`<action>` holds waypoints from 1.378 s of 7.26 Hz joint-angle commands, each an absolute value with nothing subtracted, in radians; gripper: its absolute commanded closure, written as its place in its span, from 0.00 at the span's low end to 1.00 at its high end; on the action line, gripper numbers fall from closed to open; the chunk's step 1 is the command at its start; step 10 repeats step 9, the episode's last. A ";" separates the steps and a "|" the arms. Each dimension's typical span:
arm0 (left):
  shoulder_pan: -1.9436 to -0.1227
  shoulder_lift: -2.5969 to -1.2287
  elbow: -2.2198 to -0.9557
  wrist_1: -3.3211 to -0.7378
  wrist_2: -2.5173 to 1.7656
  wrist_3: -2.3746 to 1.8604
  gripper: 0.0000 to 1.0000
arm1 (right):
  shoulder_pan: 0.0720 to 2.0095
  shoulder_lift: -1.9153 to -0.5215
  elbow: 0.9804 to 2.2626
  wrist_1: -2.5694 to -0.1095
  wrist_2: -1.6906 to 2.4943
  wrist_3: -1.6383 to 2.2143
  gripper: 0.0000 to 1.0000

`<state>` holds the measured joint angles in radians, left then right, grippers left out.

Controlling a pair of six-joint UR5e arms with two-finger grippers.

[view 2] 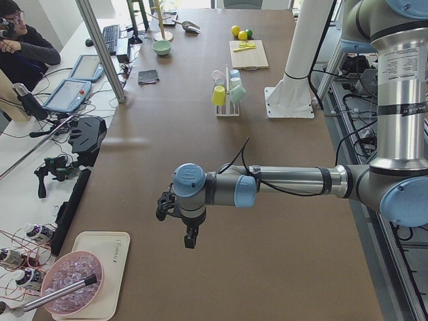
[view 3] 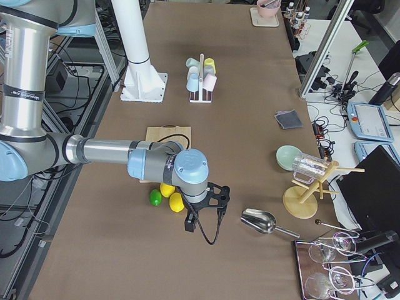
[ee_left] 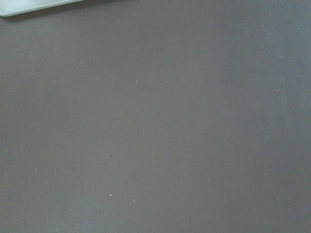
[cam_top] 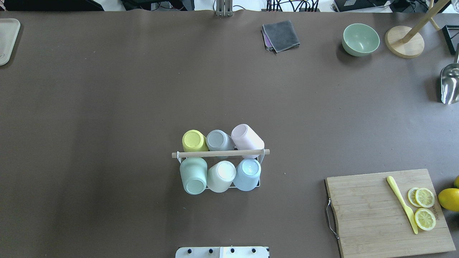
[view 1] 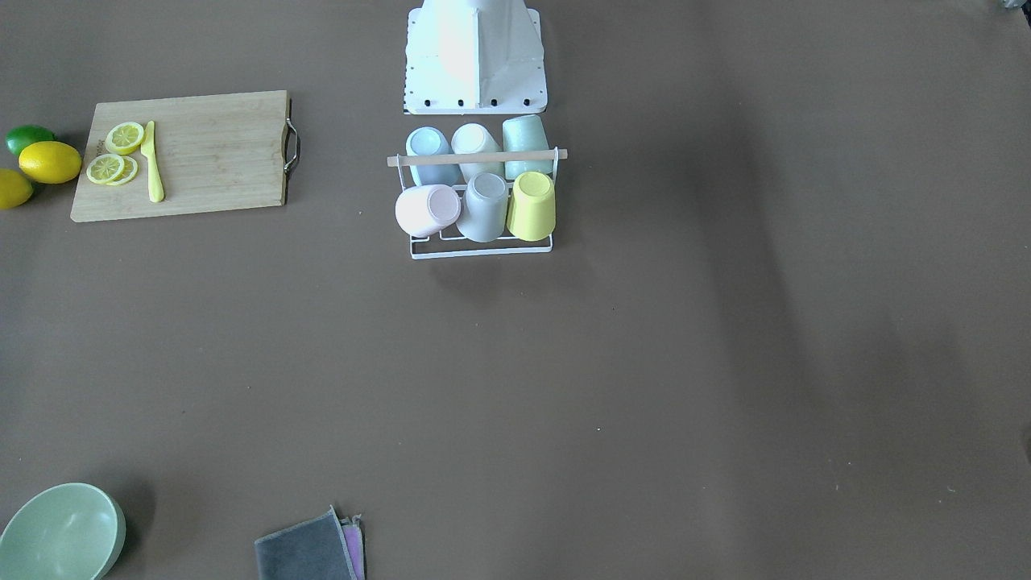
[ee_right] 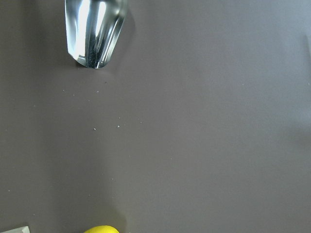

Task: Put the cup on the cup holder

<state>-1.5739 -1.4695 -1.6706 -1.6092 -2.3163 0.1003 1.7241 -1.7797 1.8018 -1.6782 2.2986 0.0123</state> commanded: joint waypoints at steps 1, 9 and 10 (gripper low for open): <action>-1.574 -1.470 -1.671 -1.609 -2.315 0.100 0.01 | 1.724 -1.779 1.802 -1.678 2.295 0.012 0.00; -1.574 -1.486 -1.657 -1.608 -2.316 0.100 0.01 | 1.723 -1.773 1.812 -1.672 2.278 0.000 0.00; -1.574 -1.486 -1.657 -1.608 -2.316 0.100 0.01 | 1.723 -1.773 1.812 -1.672 2.278 0.000 0.00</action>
